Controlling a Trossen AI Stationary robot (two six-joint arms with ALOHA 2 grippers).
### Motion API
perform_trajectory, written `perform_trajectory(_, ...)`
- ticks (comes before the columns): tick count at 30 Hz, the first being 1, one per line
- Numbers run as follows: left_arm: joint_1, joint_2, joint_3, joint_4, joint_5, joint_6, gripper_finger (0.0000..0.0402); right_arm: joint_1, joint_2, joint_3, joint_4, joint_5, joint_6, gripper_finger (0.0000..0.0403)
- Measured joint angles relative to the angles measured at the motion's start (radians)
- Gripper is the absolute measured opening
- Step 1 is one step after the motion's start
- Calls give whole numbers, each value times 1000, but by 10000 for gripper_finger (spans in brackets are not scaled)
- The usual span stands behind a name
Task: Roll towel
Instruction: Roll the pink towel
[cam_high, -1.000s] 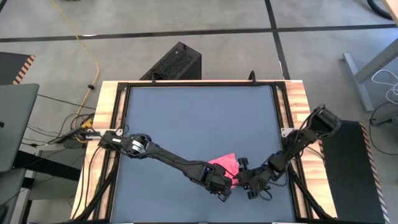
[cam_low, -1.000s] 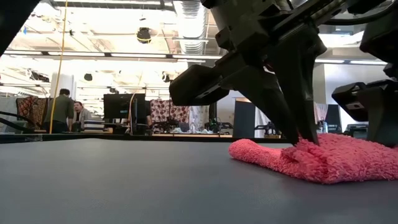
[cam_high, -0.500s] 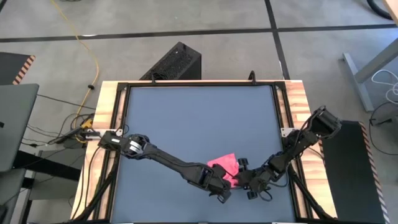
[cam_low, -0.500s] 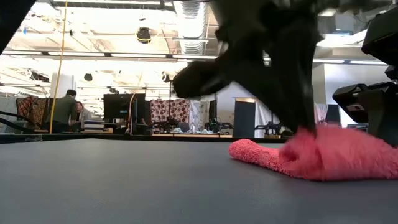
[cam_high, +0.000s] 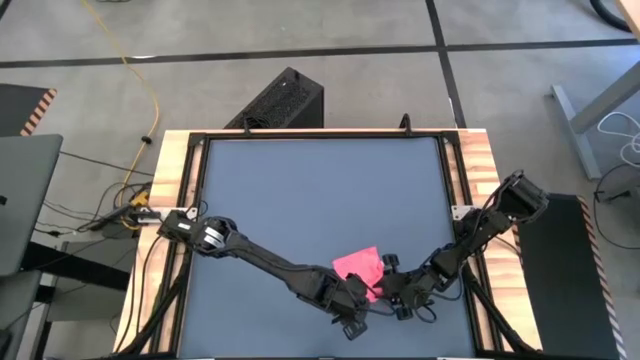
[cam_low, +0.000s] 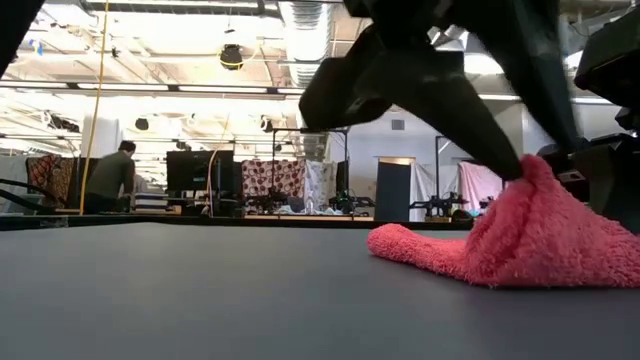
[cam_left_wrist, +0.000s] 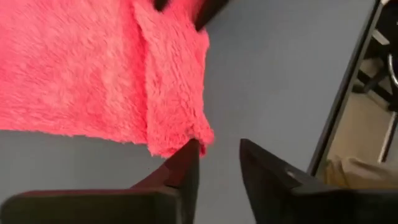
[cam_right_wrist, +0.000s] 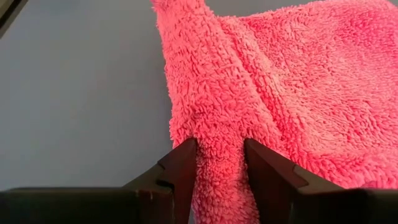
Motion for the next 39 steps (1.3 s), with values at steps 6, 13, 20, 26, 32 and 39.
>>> perform_trajectory(6, 1, 0, 0, 28, 10, -20, 164, 0, 0, 0, 2, 0, 36, 164)
perform_trajectory(13, -10, 0, 9, 92, -57, 55, 184, 1, 0, 0, 3, 0, 50, 164)
perform_trajectory(20, -12, -1, 68, 111, -87, 135, 172, 2, 0, 0, 4, -8, 76, 164)
perform_trajectory(26, -20, -8, 128, 79, -161, 245, 171, 2, 0, 0, 6, -8, 77, 164)
perform_trajectory(32, -1, 14, 127, 75, -75, 204, 171, 0, 1, 0, 6, -8, 77, 164)
perform_trajectory(39, 22, 48, 76, 62, -34, 182, 171, 0, 1, -1, 12, -6, 77, 164)
